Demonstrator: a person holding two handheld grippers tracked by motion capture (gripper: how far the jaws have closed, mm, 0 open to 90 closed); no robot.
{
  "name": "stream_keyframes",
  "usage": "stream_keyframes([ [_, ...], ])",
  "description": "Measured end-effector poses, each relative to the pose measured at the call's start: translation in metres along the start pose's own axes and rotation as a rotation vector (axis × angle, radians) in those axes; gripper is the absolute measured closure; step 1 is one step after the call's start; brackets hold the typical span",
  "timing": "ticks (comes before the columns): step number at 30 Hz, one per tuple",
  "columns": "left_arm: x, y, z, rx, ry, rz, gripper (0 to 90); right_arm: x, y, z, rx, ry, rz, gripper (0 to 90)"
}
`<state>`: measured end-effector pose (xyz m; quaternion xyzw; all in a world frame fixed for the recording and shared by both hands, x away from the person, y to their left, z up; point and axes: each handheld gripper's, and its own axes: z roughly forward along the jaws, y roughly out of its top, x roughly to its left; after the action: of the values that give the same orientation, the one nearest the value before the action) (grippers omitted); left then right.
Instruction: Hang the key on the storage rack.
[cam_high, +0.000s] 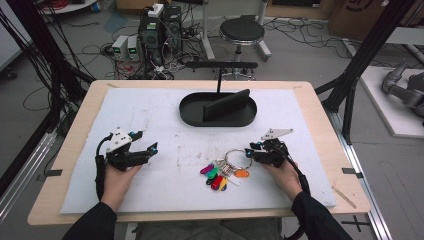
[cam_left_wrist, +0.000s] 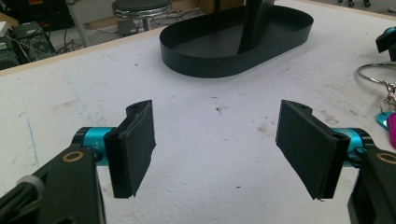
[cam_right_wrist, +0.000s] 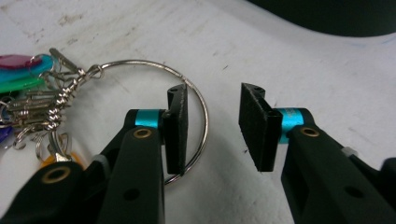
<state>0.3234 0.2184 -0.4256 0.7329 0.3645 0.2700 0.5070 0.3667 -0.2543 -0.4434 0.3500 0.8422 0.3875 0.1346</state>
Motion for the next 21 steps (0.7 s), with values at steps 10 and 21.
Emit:
stream_keyframes([
  [10,0.001,-0.003,-0.003,0.012,0.008,-0.005,28.4,0.01,0.002,0.009,0.075,-0.042,-0.065,81.8],
  [21,-0.002,-0.004,-0.003,0.012,0.003,0.0,28.7,0.005,0.003,0.005,0.023,-0.016,-0.026,87.8],
])
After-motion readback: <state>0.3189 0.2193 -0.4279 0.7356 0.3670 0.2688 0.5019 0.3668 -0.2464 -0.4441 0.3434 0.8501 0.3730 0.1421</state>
